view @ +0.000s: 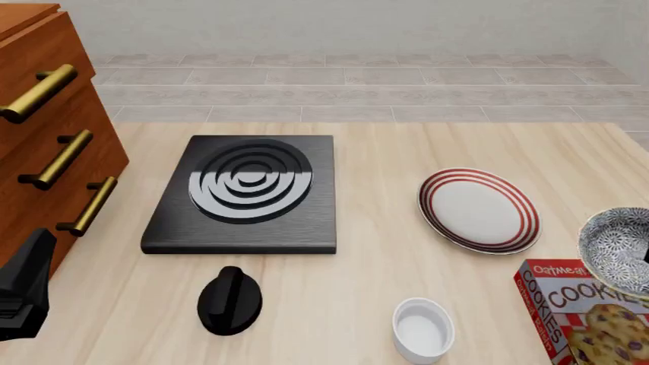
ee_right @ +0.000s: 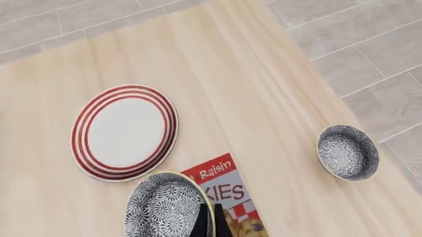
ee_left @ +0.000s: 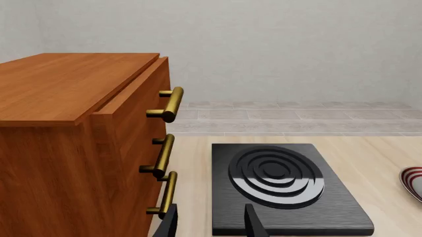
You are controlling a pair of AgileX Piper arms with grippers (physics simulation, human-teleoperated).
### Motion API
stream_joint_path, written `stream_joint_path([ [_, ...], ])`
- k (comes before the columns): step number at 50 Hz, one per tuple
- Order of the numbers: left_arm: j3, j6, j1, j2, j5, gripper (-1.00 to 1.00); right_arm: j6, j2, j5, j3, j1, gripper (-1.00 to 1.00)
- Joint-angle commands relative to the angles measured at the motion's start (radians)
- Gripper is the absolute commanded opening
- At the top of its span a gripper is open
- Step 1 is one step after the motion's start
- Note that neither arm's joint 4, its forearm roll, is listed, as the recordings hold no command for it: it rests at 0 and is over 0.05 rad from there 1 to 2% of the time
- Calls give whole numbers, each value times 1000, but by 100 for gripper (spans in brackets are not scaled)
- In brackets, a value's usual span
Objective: Pick the akita bowl on the cookies box and place it on the plate.
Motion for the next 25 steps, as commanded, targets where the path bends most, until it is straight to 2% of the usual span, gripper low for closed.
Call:
stream_joint_path([
  [1, 0, 0, 0, 0, 0, 100, 75, 38, -14, -91, 66, -100],
  [12, 0, 0, 0, 0, 0, 100, 142, 130, -96, -122, 141, -100],
  [25, 0, 0, 0, 0, 0, 100, 168, 260, -212, -132, 208, -100],
])
